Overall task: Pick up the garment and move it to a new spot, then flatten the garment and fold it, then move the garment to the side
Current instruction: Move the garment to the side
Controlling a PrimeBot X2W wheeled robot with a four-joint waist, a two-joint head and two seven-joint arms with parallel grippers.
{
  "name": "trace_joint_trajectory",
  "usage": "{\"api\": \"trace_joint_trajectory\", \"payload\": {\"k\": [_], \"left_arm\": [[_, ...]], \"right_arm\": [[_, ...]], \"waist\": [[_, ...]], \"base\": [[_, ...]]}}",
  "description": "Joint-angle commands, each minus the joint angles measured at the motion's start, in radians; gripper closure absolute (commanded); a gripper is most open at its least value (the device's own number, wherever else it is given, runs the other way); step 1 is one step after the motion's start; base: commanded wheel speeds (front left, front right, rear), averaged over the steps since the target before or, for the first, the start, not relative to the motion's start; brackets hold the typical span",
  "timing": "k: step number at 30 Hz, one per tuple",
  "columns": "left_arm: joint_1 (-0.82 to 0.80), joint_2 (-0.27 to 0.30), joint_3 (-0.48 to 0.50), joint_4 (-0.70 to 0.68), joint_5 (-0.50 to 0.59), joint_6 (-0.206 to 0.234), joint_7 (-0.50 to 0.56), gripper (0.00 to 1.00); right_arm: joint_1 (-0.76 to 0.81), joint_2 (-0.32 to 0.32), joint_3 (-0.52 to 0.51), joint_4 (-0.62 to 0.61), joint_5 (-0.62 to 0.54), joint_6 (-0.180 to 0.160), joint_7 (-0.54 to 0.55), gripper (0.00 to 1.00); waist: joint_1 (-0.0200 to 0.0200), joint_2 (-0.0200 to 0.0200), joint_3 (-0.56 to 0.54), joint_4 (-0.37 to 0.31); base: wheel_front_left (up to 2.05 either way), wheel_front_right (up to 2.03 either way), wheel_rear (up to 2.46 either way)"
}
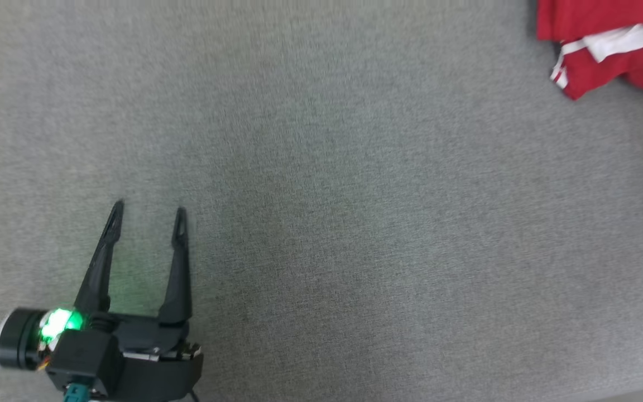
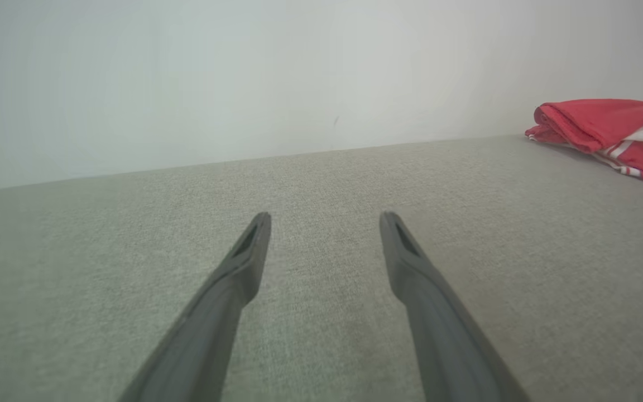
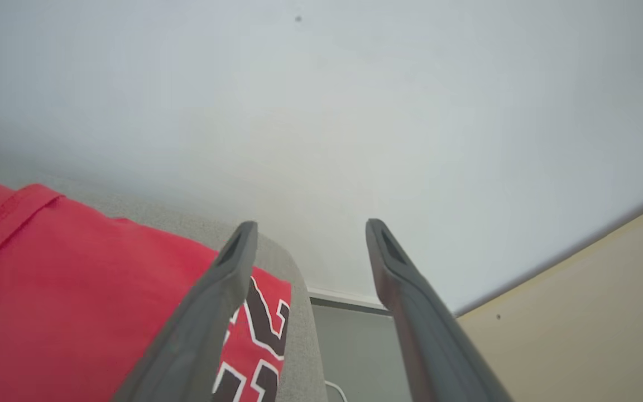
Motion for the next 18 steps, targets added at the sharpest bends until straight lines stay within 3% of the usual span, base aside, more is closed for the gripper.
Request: {"api": "trace_joint_trajectory", "payload": {"k": [1,10,18], "left_arm": [[0.020,-0.001,0.014,0.014,-0.008,0.003,-0.003,0.00],[0.098,-0.019,0.083,0.069,-0.037,0.014,-0.003,0.00],[0.190,-0.036,0.111,0.124,-0.045,0.027,-0.003,0.00]], "right_arm": [[0.019,0.009,-0.011,-0.031,0.005,-0.003,-0.005,0.00],[0.215,0.065,-0.168,-0.299,0.067,-0.003,-0.005,0.00],[0.495,0.199,-0.379,-0.511,0.036,-0.003,-0.005,0.00]], "waist": [[0.0000,-0.0001,-0.063,0.004],[0.0000,-0.0001,-0.214,0.017],[0.0000,-0.0001,-0.344,0.042]], "base": [[0.00,0.00,0.00],[0.00,0.00,0.00],[0.00,0.00,0.00]]}}
